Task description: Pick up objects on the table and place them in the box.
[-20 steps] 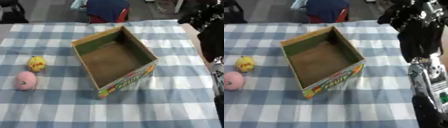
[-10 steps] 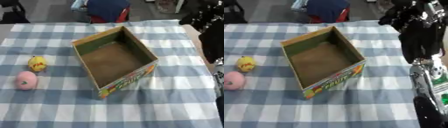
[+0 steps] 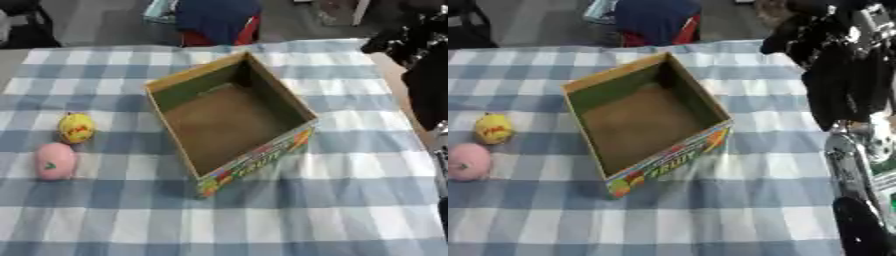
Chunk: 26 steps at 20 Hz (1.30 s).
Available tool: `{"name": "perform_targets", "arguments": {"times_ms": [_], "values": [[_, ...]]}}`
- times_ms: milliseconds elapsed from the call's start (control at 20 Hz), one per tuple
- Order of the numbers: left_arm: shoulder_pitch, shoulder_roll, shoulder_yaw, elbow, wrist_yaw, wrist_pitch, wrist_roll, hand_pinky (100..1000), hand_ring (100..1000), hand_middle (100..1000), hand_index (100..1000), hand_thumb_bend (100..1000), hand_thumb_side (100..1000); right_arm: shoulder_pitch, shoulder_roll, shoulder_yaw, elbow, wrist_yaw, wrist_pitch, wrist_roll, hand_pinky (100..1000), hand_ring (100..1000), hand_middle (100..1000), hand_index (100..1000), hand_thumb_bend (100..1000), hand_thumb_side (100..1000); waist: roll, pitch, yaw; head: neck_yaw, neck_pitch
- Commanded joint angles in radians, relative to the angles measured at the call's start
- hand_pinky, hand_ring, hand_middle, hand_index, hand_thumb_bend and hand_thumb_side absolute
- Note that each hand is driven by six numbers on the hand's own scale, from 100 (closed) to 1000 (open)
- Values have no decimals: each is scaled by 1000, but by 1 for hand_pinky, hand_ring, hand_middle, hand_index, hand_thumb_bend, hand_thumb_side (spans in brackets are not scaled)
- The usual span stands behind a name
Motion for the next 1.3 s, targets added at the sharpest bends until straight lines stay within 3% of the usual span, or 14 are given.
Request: {"name": "perform_targets", "arguments": {"times_ms": [50,400,850,1050,1300], "values": [[-36,11,-2,26,-12,-17,-47,557,832,806,977,857,662,-8,-10,1,-10,-1,0,5,606,561,525,721,100,1000,4,-24,-2,6,-1],[-71,-22,-17,47,-11,-37,-120,564,838,815,987,856,644,-7,-10,3,-11,0,3,8,606,561,524,722,100,1000,5,-24,-5,9,-4],[-83,-45,-35,9,-4,-41,-158,575,847,827,994,791,582,-5,-11,3,-11,0,3,8,606,562,524,722,100,1000,5,-22,-6,-1,-12],[-87,-56,-44,-9,22,-54,-195,575,850,824,994,814,556,-4,-11,3,-11,0,4,9,606,562,524,722,100,1000,5,-21,-7,-4,-13],[-87,-65,-46,-44,135,-61,-265,567,846,810,977,891,567,-2,-12,3,-11,0,5,10,607,562,524,722,100,1000,6,-20,-5,-9,-13]]}}
